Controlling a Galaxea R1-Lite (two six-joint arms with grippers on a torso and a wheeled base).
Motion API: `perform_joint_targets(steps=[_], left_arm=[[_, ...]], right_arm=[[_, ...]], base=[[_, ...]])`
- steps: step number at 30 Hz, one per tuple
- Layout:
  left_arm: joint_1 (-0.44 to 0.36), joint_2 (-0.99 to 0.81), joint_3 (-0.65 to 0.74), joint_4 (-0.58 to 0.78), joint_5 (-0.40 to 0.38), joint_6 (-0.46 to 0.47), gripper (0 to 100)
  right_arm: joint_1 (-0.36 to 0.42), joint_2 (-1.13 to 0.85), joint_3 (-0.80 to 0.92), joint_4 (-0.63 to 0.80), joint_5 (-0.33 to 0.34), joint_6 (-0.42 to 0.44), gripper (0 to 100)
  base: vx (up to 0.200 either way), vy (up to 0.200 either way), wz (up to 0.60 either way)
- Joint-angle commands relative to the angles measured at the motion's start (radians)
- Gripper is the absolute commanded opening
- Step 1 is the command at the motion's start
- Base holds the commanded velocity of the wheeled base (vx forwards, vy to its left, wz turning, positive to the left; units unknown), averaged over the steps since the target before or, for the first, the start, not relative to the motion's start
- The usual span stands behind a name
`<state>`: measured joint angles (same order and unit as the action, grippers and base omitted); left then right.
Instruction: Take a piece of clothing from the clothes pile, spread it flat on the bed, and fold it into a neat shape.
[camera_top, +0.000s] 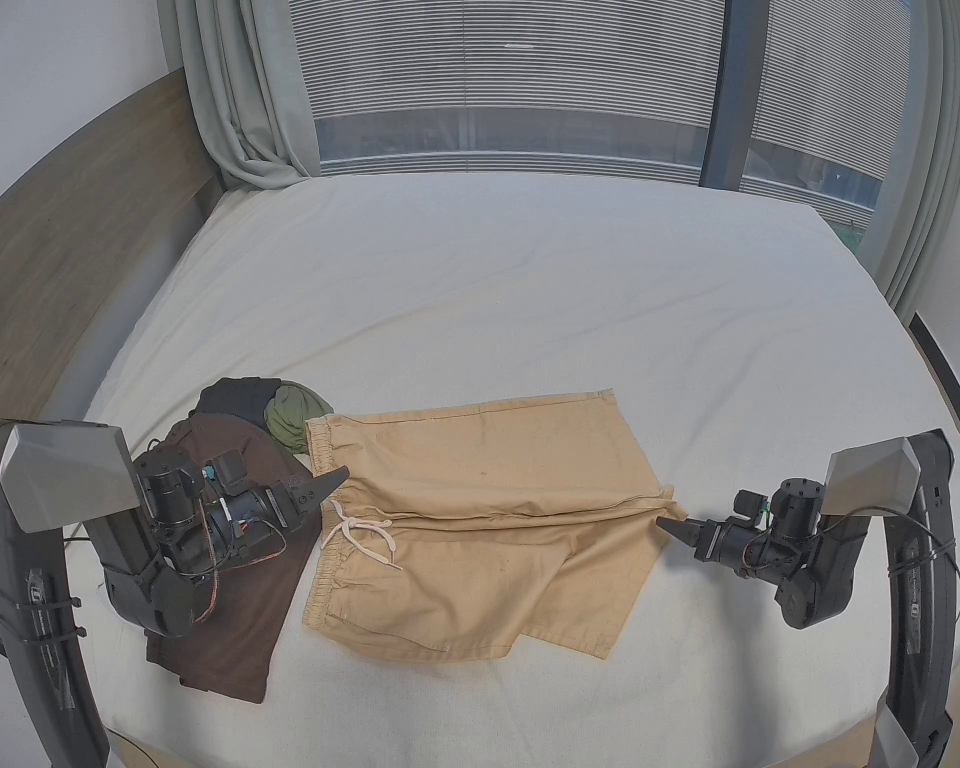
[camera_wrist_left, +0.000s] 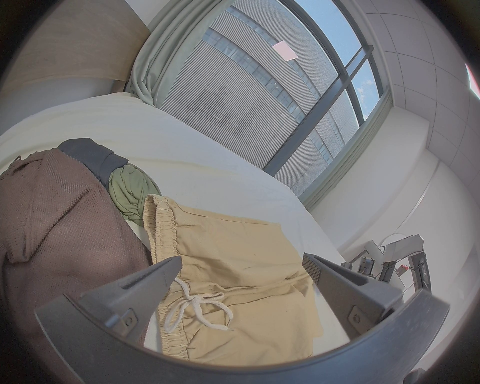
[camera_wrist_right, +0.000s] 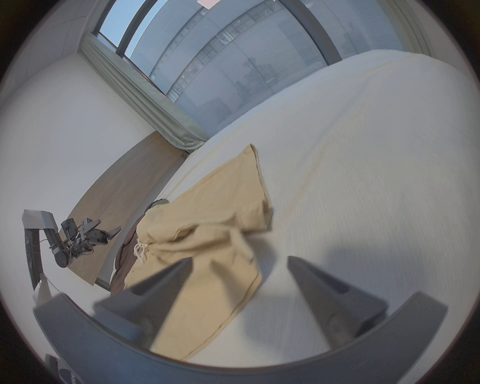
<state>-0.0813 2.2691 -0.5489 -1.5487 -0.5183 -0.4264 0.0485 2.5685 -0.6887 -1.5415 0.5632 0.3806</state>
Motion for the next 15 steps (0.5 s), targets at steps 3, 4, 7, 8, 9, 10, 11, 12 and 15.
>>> perform_joint_targets(steps=[3, 4, 7, 8, 9, 10, 11, 12, 15], left_arm=[[0.0, 0.001, 0.001, -0.001, 0.0, 0.0, 100], [0.0, 0.001, 0.001, -0.001, 0.0, 0.001, 100], [0.0, -0.002, 0.001, -0.002, 0.0, 0.0, 100], [0.0, -0.002, 0.001, -0.002, 0.0, 0.0, 100], [-0.002, -0.002, 0.001, -0.002, 0.0, 0.001, 100], [-0.002, -0.002, 0.001, -0.002, 0.0, 0.001, 100], [-0.002, -0.002, 0.001, -0.002, 0.0, 0.001, 100], [0.0, 0.0, 0.001, -0.002, 0.0, 0.001, 100], [-0.002, -0.002, 0.0, -0.002, 0.0, 0.0, 100]], right_arm=[[0.062, -0.051, 0.129, 0.003, 0.012, 0.0, 100], [0.068, -0.05, 0.133, 0.003, 0.012, 0.0, 100], [0.083, -0.024, 0.138, 0.003, 0.012, 0.001, 100], [0.088, -0.013, 0.136, 0.001, 0.012, 0.001, 100], [0.094, -0.007, 0.135, 0.001, 0.011, 0.003, 100], [0.094, -0.007, 0.135, 0.001, 0.011, 0.003, 100], [0.094, -0.007, 0.135, 0.001, 0.011, 0.003, 100], [0.113, 0.012, 0.129, 0.001, 0.001, 0.007, 100], [0.129, 0.033, 0.126, 0.0, -0.003, 0.011, 100]], base=[[0.0, 0.0, 0.0], [0.0, 0.0, 0.0], [0.0, 0.0, 0.0], [0.0, 0.0, 0.0], [0.0, 0.0, 0.0], [0.0, 0.0, 0.0], [0.0, 0.0, 0.0], [0.0, 0.0, 0.0], [0.0, 0.0, 0.0]])
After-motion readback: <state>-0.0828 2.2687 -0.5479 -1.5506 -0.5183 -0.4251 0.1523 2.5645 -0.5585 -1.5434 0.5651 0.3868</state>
